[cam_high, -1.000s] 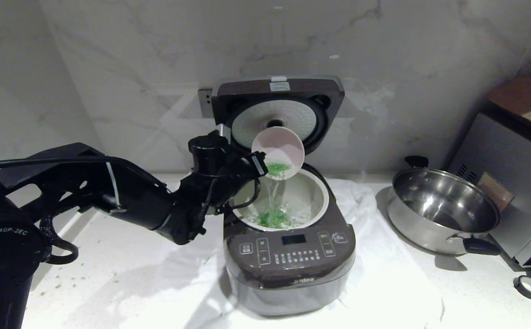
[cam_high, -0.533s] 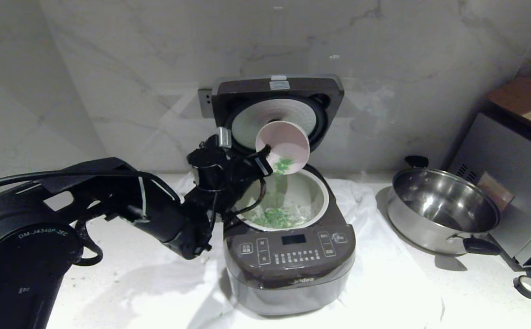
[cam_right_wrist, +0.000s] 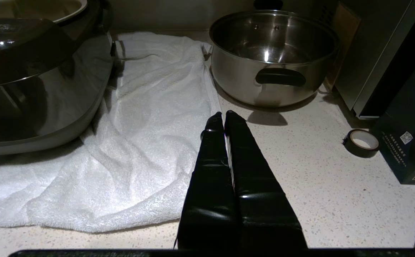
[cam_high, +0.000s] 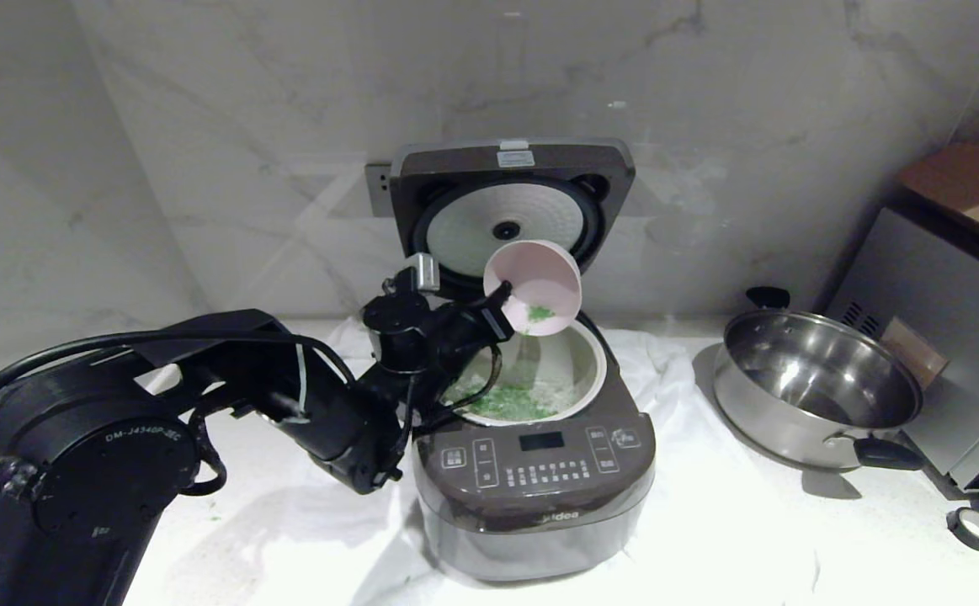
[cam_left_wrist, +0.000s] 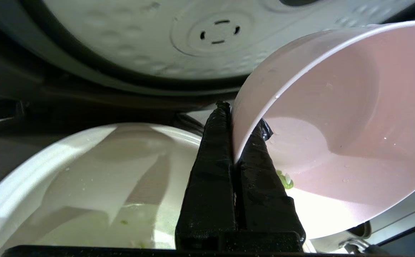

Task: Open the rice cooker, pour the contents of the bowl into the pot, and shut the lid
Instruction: Pour the water from the bowl into the rice cooker

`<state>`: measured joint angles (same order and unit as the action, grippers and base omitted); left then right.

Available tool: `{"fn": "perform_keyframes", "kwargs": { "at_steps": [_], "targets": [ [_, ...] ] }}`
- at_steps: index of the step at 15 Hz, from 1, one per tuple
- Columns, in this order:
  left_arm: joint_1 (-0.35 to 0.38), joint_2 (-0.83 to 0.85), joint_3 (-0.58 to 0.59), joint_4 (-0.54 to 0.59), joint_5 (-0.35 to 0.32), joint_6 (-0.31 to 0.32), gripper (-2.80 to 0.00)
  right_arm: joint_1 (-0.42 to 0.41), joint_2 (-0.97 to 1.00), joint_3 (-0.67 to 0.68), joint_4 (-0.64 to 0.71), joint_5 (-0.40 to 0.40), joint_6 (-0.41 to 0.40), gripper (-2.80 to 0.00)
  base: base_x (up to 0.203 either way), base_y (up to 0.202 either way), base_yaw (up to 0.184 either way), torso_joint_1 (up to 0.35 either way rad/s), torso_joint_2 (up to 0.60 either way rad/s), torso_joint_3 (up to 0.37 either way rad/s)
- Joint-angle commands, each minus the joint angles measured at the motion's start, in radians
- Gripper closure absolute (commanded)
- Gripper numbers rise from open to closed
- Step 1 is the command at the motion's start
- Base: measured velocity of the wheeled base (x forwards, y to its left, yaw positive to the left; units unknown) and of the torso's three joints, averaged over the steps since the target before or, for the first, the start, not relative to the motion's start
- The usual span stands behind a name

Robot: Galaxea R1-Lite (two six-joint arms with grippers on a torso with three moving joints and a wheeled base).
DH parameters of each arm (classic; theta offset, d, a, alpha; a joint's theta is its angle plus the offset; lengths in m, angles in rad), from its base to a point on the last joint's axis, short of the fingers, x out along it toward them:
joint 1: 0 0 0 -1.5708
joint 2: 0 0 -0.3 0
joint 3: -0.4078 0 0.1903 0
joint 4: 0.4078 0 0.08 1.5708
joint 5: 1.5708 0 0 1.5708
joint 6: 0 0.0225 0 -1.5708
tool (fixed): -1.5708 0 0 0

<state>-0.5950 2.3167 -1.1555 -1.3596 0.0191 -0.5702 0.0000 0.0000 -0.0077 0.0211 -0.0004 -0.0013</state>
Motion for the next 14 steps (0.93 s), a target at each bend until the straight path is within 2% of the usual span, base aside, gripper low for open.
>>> {"fn": "perform_keyframes", "kwargs": {
  "at_steps": [1,8,10,12,14],
  "targets": [
    [-0.002,0.003,-0.001,-0.009,0.001,-0.002,0.0,0.0,0.0,0.0,0.0,0.0,0.0,0.0,0.0,0.0,0.0,0.0,0.0,0.0],
    [-0.005,-0.034,0.015,-0.004,-0.003,0.015,0.0,0.0,0.0,0.0,0.0,0.0,0.0,0.0,0.0,0.0,0.0,0.0,0.0,0.0],
    [-0.002,-0.078,0.071,0.02,-0.05,0.055,0.0,0.0,0.0,0.0,0.0,0.0,0.0,0.0,0.0,0.0,0.0,0.0,0.0,0.0],
    [0.002,-0.147,0.129,0.13,-0.103,0.095,0.0,0.0,0.0,0.0,0.0,0.0,0.0,0.0,0.0,0.0,0.0,0.0,0.0,0.0],
    [0.005,-0.215,0.15,0.345,-0.134,0.117,0.0,0.0,0.0,0.0,0.0,0.0,0.0,0.0,0.0,0.0,0.0,0.0,0.0,0.0]
  ]
}}
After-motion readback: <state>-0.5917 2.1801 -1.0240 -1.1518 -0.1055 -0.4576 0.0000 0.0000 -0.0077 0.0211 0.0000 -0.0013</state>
